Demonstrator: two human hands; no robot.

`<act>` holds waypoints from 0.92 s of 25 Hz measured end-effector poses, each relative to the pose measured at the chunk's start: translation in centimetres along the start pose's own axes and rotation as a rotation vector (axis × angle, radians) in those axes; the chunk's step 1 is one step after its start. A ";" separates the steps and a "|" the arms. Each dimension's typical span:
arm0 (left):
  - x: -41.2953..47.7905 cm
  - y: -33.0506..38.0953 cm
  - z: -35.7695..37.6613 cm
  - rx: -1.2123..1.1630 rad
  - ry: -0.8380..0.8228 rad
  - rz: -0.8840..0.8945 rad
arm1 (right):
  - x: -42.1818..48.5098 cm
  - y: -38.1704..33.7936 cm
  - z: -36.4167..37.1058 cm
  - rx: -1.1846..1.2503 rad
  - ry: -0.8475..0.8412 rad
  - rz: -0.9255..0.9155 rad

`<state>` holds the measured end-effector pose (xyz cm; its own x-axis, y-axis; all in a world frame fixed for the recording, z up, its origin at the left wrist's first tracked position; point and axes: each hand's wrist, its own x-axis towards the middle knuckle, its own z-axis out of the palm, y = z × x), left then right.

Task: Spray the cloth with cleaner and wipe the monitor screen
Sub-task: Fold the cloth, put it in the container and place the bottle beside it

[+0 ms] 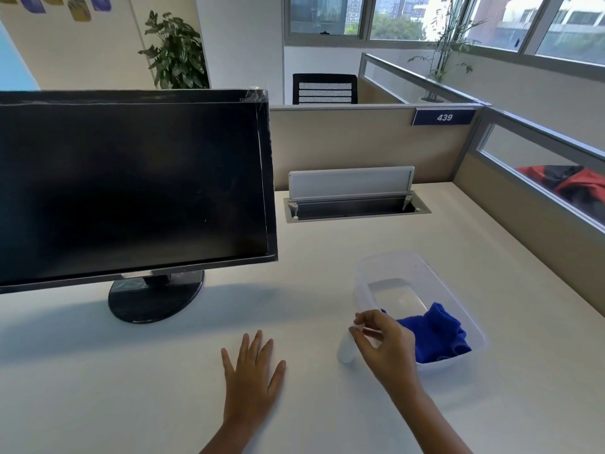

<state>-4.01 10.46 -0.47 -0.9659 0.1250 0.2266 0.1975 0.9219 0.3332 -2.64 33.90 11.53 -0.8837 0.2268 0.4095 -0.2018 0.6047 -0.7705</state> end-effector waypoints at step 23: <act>0.0 0.0 -0.2 -0.001 -0.014 -0.008 | -1.2 1.0 1.0 -0.124 -0.057 -0.077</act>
<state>-3.95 10.41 -0.26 -0.9698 0.1228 0.2108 0.1898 0.9227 0.3355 -2.23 33.50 9.77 -0.8908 0.1346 0.4340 -0.2194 0.7090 -0.6702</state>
